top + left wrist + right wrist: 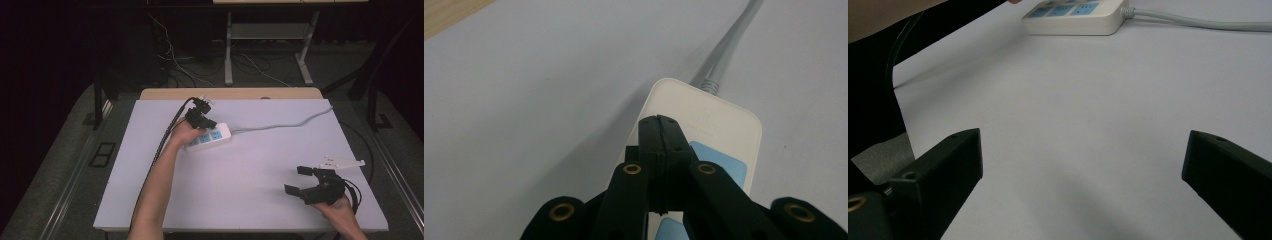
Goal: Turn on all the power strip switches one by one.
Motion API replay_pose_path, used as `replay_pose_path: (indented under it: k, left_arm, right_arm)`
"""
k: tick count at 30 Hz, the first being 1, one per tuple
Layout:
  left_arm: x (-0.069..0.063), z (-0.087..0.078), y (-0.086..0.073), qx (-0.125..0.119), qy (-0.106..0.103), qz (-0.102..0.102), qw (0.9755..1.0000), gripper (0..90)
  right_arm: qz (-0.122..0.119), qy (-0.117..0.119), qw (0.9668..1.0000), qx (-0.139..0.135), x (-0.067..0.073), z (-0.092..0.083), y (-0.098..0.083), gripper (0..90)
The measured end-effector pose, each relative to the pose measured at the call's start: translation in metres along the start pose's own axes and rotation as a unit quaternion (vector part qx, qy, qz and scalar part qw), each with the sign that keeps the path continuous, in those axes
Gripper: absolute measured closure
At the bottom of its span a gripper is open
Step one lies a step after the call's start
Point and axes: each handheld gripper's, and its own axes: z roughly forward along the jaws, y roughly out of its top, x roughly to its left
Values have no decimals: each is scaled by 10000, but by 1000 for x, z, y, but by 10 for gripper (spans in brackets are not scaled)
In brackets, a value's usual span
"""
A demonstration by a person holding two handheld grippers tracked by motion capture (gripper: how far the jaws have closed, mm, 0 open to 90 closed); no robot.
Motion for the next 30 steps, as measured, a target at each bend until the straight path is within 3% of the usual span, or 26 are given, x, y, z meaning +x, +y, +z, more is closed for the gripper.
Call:
replay_pose_path:
  k: [13, 23, 26, 30]
  left_arm:
    - [4, 2, -4, -108, -123, -195, 9997, 895]
    - [-1, 4, -3, -15, 77, -142, 9999, 898]
    - [1, 4, -4, -41, 8, -248, 9997, 899]
    - [-1, 4, -5, -79, 57, -228, 9997, 898]
  right_arm:
    - [-12, -2, 10000, 20, 1, 1, 0, 26]
    - [-33, -5, 10000, 28, 3, 1, 0, 26]
    - [-58, 0, 10000, 22, 5, 1, 0, 26]
    - [-53, 1, 10000, 15, 5, 1, 0, 27]
